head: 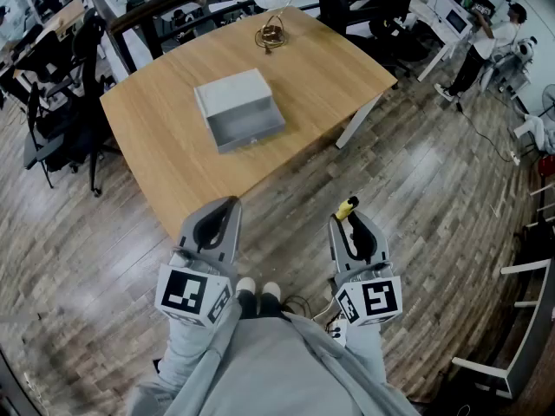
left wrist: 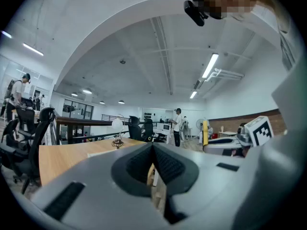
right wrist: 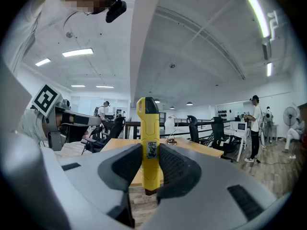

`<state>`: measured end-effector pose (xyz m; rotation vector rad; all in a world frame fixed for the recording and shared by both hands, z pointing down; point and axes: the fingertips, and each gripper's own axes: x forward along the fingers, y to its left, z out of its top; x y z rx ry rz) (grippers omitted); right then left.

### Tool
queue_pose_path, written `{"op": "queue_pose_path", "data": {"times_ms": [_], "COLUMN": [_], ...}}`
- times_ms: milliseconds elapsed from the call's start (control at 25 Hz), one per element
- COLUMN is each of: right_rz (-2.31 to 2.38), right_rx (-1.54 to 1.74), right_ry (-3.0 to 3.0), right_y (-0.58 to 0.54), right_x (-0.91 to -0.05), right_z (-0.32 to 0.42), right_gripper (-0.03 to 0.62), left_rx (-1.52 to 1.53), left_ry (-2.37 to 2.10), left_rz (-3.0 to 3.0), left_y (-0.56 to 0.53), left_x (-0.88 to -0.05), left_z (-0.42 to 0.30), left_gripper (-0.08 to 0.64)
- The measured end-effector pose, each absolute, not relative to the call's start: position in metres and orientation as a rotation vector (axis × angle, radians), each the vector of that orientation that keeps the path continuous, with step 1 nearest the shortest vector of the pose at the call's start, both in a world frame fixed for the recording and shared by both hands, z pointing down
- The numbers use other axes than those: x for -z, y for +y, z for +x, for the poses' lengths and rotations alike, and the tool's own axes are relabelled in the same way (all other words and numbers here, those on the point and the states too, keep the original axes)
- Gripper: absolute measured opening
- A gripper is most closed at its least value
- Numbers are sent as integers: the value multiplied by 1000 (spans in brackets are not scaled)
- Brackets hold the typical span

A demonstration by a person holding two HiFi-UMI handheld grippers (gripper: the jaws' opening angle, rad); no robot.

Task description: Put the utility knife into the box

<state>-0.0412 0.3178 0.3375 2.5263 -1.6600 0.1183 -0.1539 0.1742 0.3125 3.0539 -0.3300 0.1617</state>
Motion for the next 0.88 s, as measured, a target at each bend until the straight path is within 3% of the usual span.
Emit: {"op": "queue_pose_path", "data": {"times_ms": [480, 880], "right_rz": [2540, 2497], "right_rx": [-143, -209], "right_ry": [-1744, -1781], "right_y": [338, 288], "right_x": [-341, -362], "right_z": [-28, 4], "right_gripper": [124, 124], "left_rx": [-192, -220], "left_ry": [-402, -402], "left_rz": [3051, 3034], "left_y": [186, 143], "left_x": [-314, -333], "left_z": [-144, -109], "left_gripper": [20, 20]}}
